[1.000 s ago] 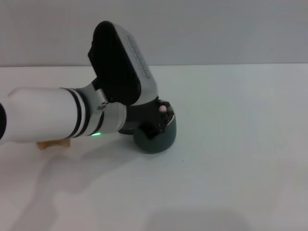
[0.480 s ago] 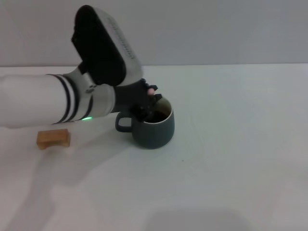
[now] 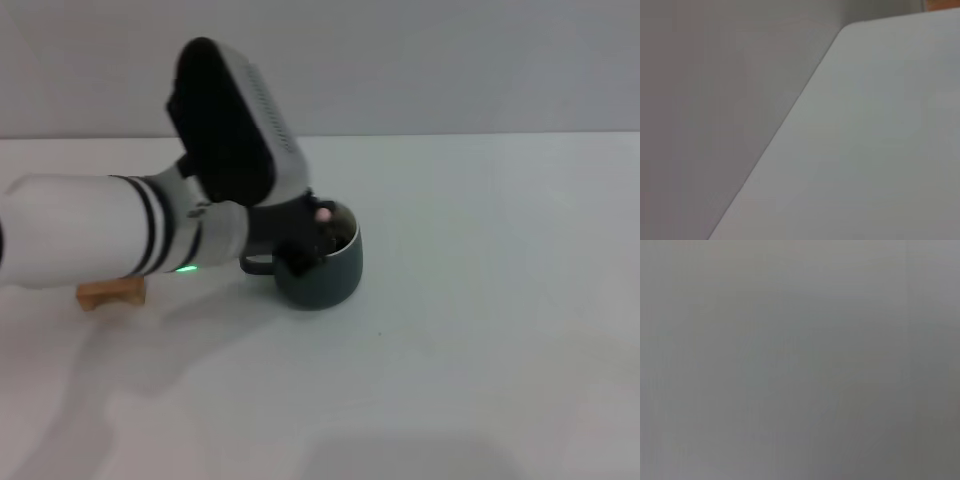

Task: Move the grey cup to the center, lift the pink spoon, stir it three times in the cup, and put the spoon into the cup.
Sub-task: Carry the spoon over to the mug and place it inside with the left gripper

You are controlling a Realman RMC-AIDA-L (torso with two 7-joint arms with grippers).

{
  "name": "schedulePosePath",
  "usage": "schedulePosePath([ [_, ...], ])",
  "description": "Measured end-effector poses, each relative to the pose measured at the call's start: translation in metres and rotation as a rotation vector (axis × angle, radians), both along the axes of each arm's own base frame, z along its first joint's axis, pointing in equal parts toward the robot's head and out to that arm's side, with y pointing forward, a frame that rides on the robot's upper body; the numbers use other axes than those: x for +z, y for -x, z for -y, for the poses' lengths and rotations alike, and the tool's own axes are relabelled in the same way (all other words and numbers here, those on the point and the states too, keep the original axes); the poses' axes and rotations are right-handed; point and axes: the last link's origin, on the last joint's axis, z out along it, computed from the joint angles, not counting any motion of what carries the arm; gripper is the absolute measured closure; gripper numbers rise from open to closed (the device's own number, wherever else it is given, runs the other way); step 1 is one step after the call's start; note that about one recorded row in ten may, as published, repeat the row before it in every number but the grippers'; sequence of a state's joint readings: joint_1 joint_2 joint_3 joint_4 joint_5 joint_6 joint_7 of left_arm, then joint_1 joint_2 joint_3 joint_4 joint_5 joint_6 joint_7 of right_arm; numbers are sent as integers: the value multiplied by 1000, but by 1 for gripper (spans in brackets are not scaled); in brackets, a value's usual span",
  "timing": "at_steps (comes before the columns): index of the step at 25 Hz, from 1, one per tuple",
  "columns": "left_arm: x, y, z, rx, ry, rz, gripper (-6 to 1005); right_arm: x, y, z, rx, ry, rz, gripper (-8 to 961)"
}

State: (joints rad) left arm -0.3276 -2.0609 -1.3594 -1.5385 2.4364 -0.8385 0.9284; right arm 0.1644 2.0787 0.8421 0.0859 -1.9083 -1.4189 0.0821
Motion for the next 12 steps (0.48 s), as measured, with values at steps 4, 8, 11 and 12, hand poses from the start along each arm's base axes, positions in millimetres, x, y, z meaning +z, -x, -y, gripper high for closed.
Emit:
schedulePosePath([
  [4, 9, 6, -4, 26, -41, 24, 808, -1, 0, 0, -1, 1, 1, 954],
  [8, 11, 5, -6, 35, -54, 43, 782, -1, 0, 1, -1, -1, 1, 954],
  [11, 11, 2, -5, 27, -56, 46, 763, 0, 0, 2, 1, -4, 1, 953],
  [12, 12, 0, -4, 20, -59, 47, 756, 0, 1, 2, 2, -5, 0, 953],
])
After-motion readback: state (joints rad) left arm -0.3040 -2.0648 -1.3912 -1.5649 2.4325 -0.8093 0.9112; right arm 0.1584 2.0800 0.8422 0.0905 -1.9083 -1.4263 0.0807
